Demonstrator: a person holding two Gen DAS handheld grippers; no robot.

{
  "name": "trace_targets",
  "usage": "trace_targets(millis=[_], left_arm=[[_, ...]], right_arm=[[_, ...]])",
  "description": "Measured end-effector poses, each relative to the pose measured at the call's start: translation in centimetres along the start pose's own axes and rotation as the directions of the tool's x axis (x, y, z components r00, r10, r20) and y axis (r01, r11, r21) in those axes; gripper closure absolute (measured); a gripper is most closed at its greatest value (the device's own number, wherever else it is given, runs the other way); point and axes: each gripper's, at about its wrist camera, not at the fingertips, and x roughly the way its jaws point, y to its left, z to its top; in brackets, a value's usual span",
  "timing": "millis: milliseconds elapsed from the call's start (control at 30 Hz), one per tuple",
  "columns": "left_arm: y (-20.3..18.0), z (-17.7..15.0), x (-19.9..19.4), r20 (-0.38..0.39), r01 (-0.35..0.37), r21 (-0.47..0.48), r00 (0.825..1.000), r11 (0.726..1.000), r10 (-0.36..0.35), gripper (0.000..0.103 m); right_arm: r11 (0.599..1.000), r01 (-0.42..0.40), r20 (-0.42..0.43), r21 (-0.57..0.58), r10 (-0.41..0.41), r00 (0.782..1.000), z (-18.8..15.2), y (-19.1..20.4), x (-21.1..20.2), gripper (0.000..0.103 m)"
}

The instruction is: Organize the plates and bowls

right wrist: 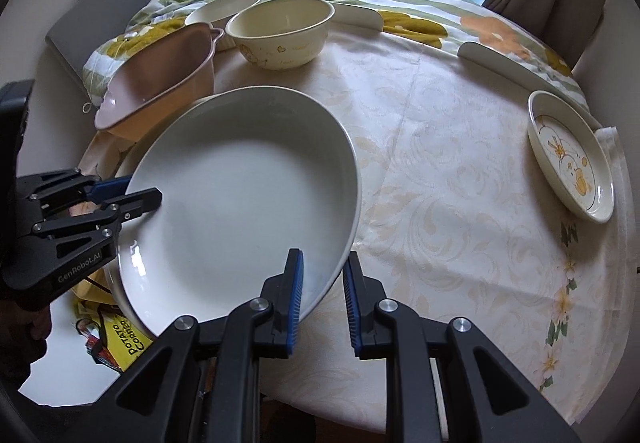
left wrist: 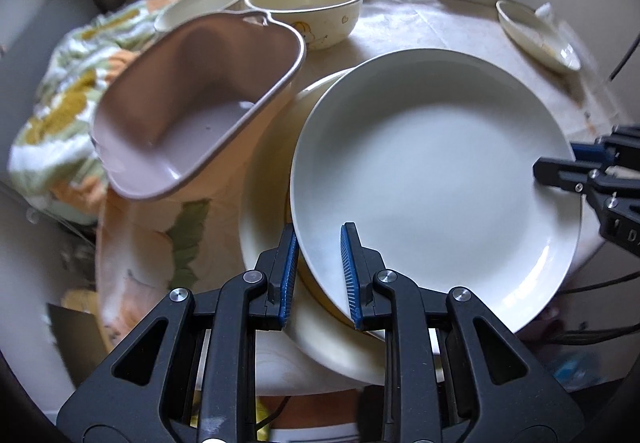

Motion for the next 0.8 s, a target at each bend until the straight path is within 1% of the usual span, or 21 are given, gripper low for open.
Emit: trace_targets(millis=[133, 167, 300, 400, 500, 567, 800], left_arm=[[-0.8, -0.2, -0.5, 0.013, -0.107, 0.065, 0.994, 0.992, 0.107, 0.084], [-0.9, -0.2, -0.5, 0.016, -0.121, 0.07, 0.993, 0.99, 0.12, 0.084], [-0.9, -0.3, -0.8, 0.023, -0.14, 0.075, 0.99, 0.987, 0.138, 0.084], [-1.1, -0.4, -1.2, 0.039, -0.18, 0.095, 0.983, 0.979, 0.177, 0.084], [-0.8, -0.5, -1.2, 0.044, -0.19, 0.089, 0.981, 0.978, 0.187, 0.084], [-0.6, -0.4, -1.2, 0.043, -0.176, 0.083, 0.984, 0.981, 0.173, 0.084], [-0.5, -0.4, -1.3, 0.041, -0.164, 0.066, 0.986, 0.984, 0.162, 0.084]], right_arm=[[1.0, 0.017, 0.012, -0.018, -0.017, 1.0, 0.0, 0.5, 0.0, 0.085], [0.999, 0.022, 0.014, -0.027, -0.022, 1.0, 0.0, 0.7, 0.0, 0.085], [0.998, 0.043, 0.022, -0.034, -0.042, 0.999, -0.1, 1.2, 0.2, 0.085], [0.999, 0.044, 0.032, -0.03, -0.043, 0.999, -0.1, 1.3, 0.0, 0.085], [0.998, 0.037, 0.039, -0.042, -0.035, 0.999, 0.1, 1.6, 0.0, 0.085], [0.998, 0.04, 0.041, -0.042, -0.038, 0.998, 0.2, 1.8, 0.1, 0.085], [0.999, 0.035, 0.044, -0.031, -0.033, 0.998, 0.2, 1.7, 0.1, 0.085]])
